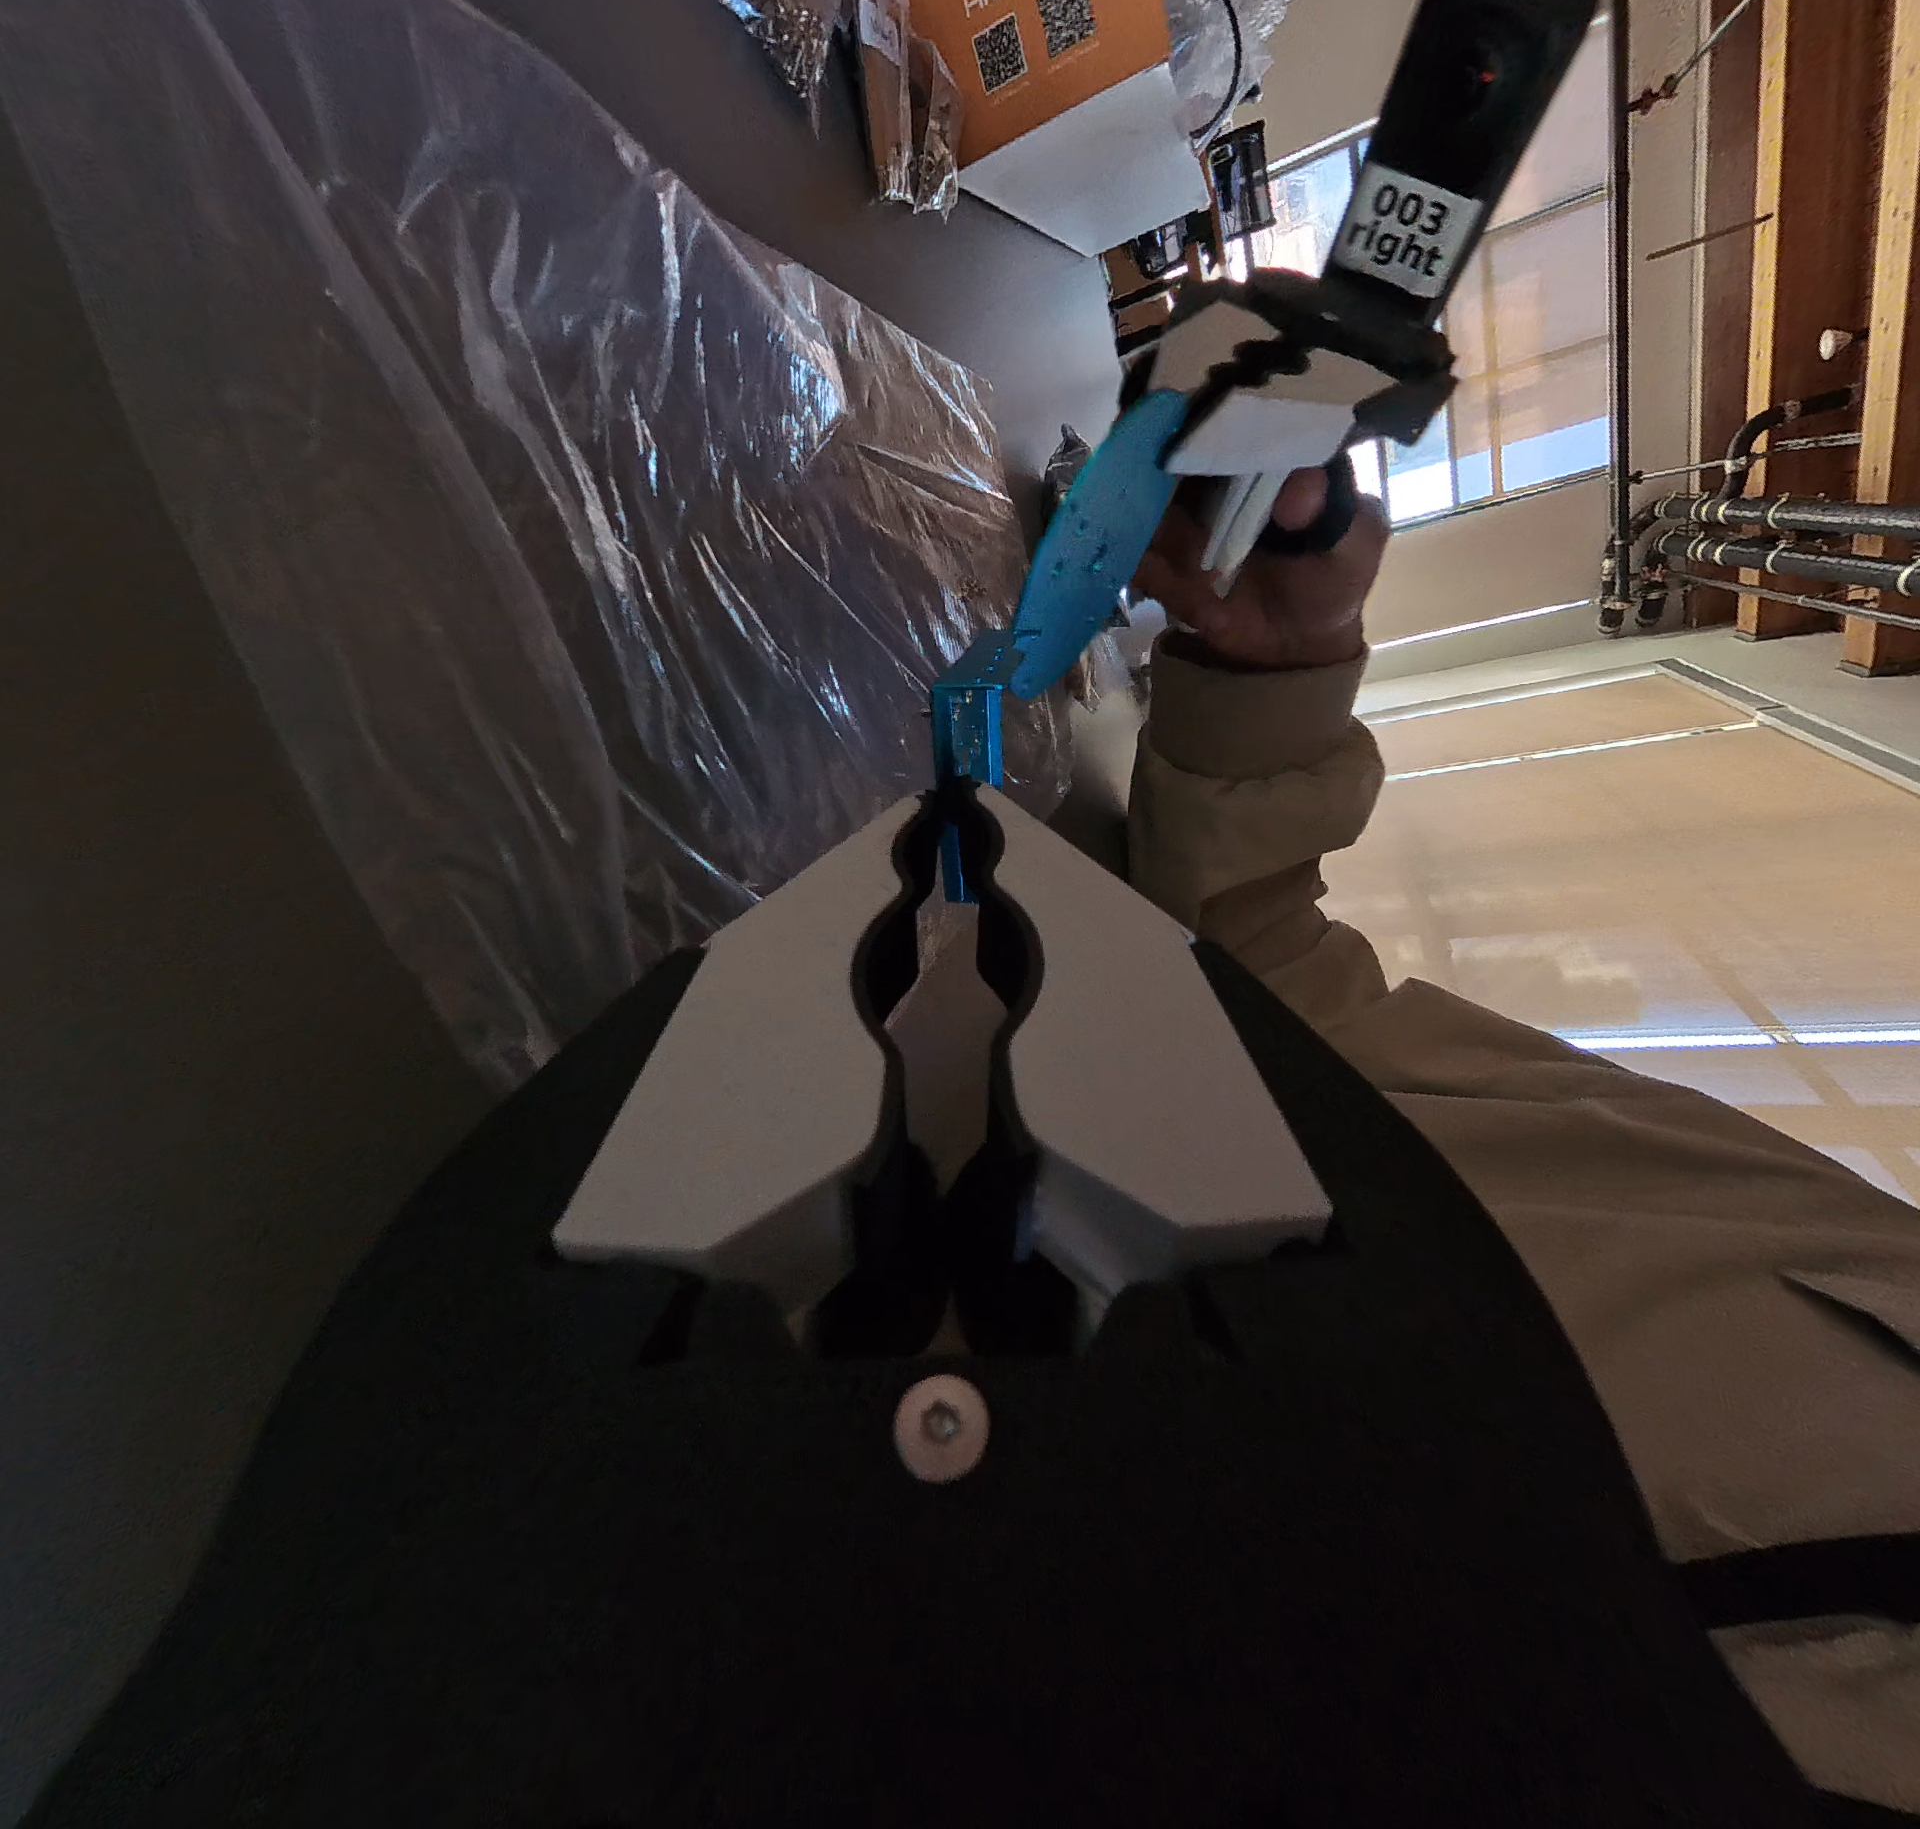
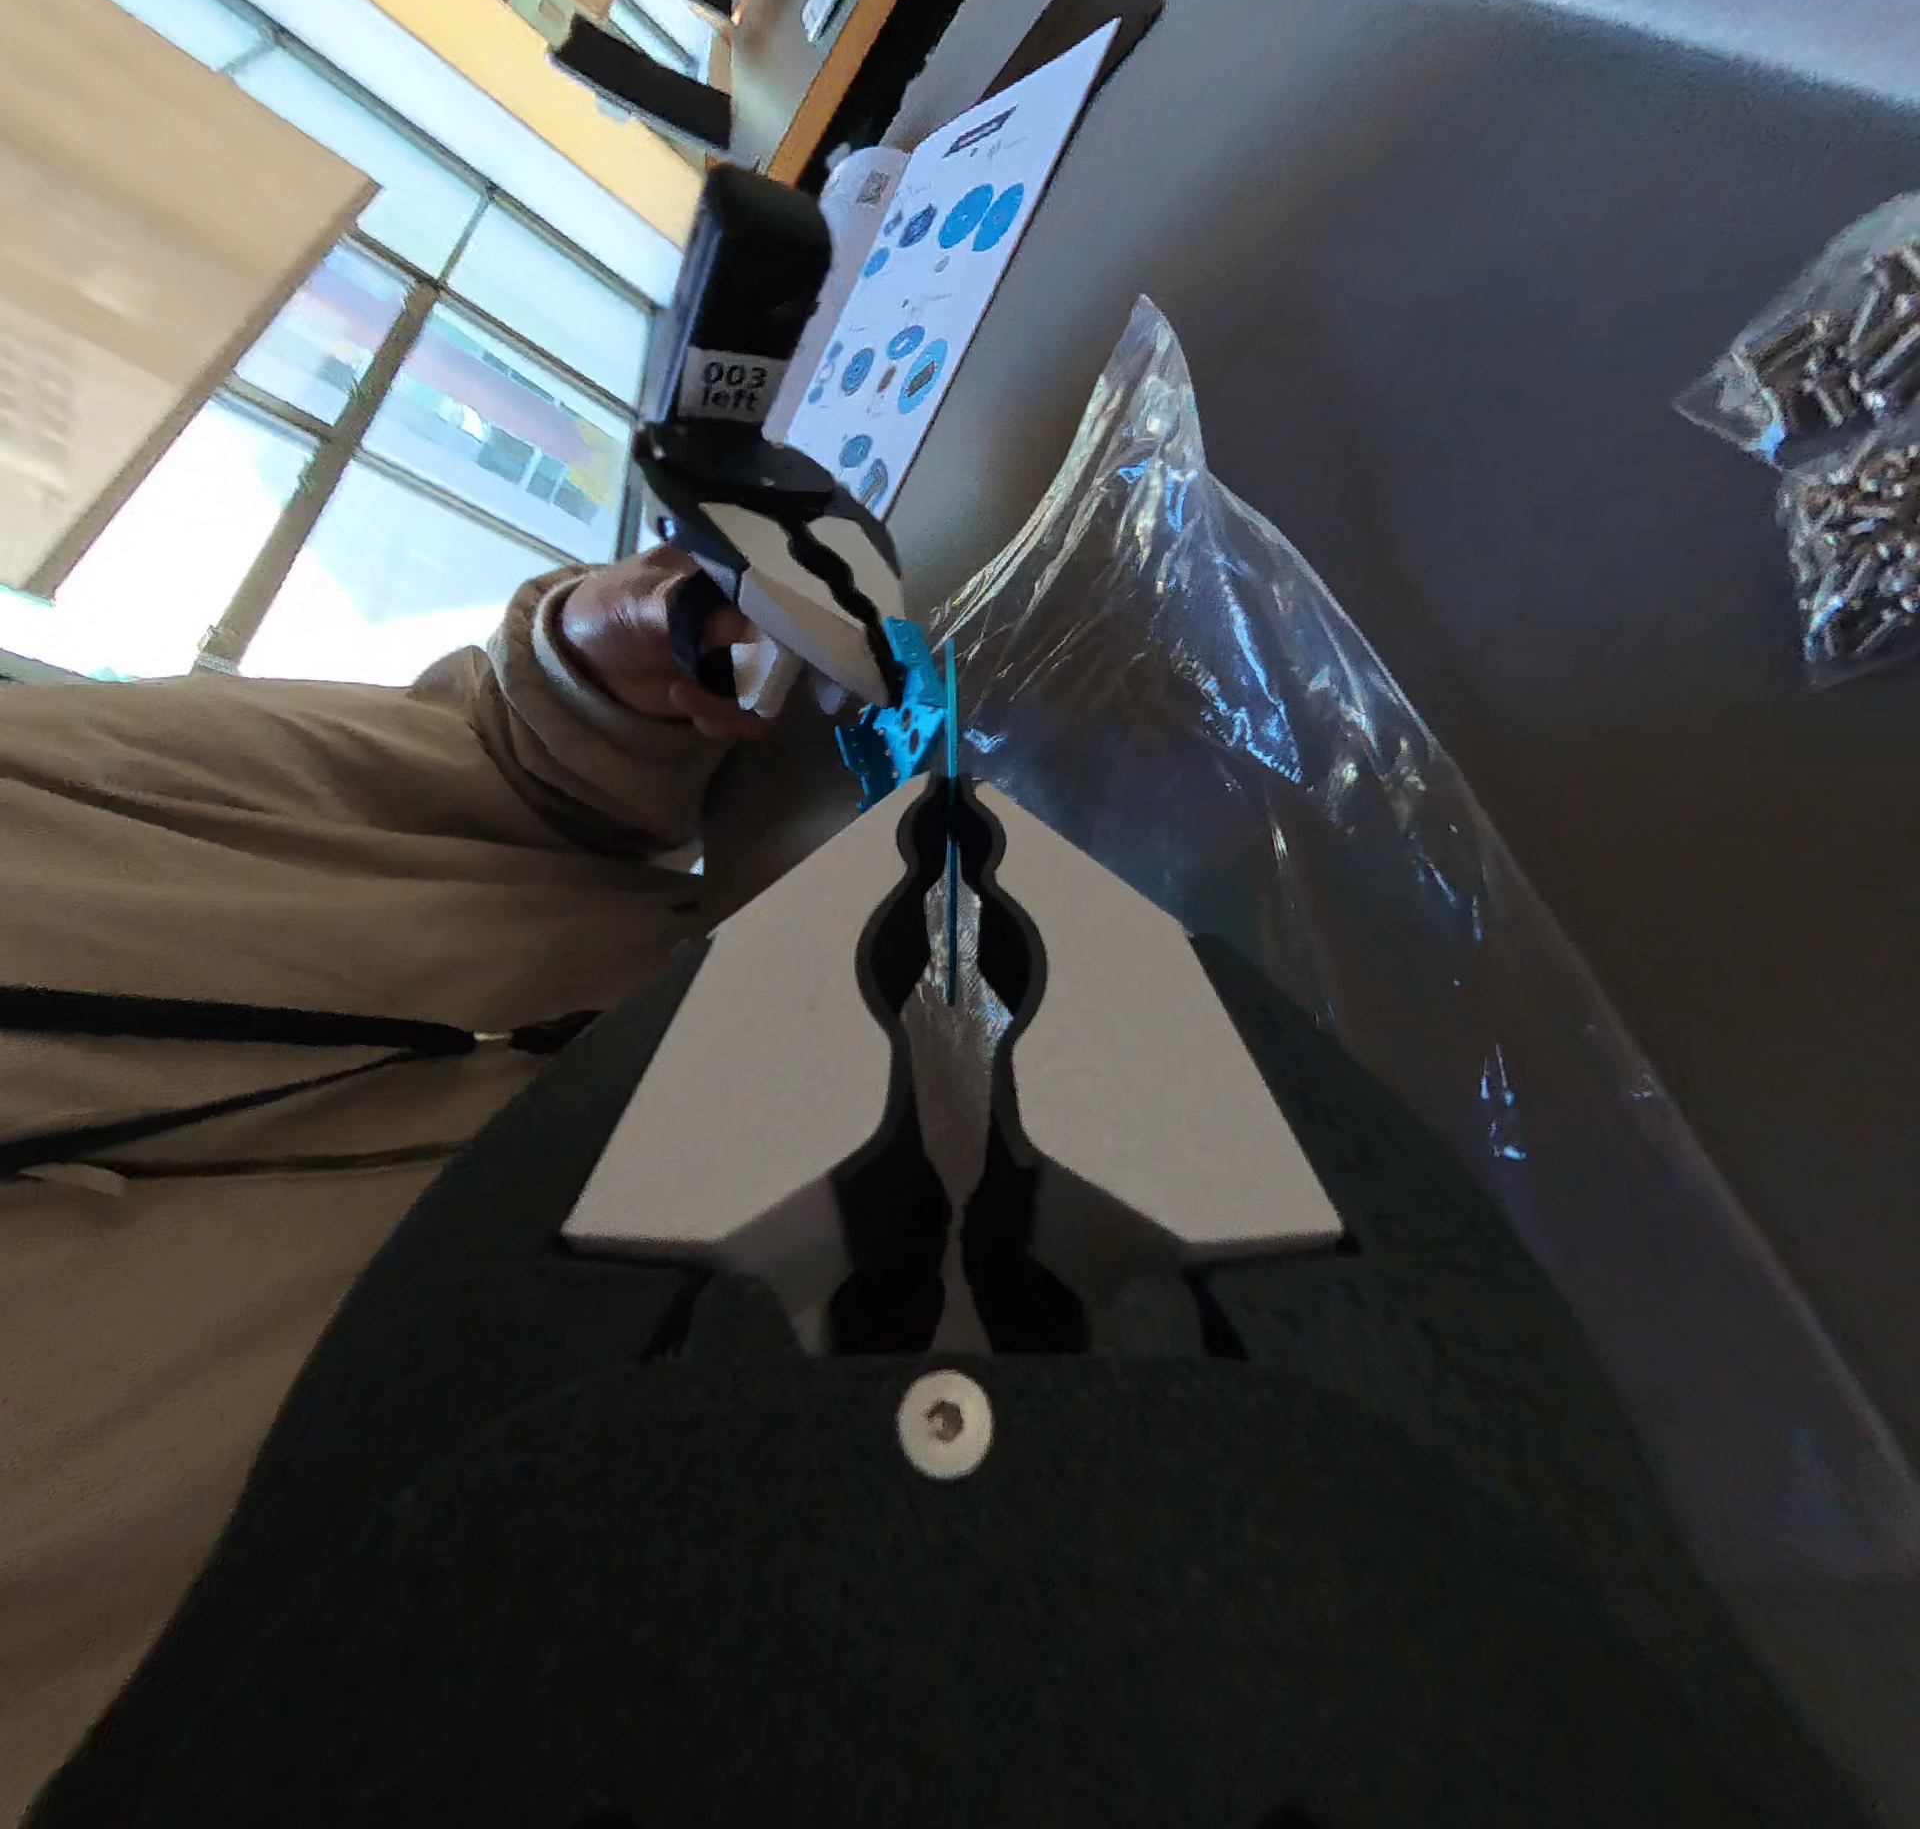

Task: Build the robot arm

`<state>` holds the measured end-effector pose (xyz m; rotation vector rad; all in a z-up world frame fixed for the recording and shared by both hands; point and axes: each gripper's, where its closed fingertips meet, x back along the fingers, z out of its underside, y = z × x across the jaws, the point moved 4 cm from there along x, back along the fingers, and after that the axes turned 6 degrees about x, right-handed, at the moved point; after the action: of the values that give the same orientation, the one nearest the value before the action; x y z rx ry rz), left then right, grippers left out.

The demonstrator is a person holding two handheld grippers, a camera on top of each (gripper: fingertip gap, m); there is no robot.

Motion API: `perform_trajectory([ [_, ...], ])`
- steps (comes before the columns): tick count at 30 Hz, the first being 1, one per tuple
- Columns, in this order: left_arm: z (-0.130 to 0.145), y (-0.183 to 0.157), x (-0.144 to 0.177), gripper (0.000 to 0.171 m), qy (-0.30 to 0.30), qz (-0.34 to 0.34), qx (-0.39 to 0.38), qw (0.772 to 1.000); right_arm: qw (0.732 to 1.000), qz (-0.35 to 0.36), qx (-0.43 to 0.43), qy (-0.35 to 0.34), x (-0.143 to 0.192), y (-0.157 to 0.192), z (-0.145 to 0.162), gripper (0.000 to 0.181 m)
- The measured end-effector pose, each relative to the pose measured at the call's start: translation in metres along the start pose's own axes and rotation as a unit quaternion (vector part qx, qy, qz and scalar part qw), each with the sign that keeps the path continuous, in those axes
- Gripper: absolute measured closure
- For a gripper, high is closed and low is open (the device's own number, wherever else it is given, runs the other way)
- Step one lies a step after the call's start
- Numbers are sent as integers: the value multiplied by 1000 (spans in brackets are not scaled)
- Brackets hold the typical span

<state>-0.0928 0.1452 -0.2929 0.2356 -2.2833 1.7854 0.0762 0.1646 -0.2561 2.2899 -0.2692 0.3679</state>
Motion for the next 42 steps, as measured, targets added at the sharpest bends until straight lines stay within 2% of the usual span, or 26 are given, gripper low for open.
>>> perform_trajectory([
  [5,1,-9,7,170,-1,5,-9,1000,999,-19,-34,-31,-1,-4,-2,181],
  [16,6,-17,8,170,14,13,-6,1000,997,41,-65,-9,-17,-8,8,181],
  [23,4,-39,13,170,28,19,-30,999,989,-35,-140,-8,-29,-7,12,181],
  [26,6,-51,12,170,48,25,-37,998,977,-63,-203,7,-33,-7,14,181],
  [30,9,-57,2,170,72,12,-36,997,980,-76,-184,21,-40,2,16,181],
  [33,3,-55,-5,170,73,-6,-40,996,976,-103,-191,23,-45,10,17,181],
  [42,3,-55,-14,170,128,-30,-46,990,955,-175,-236,32,-46,17,21,181],
])
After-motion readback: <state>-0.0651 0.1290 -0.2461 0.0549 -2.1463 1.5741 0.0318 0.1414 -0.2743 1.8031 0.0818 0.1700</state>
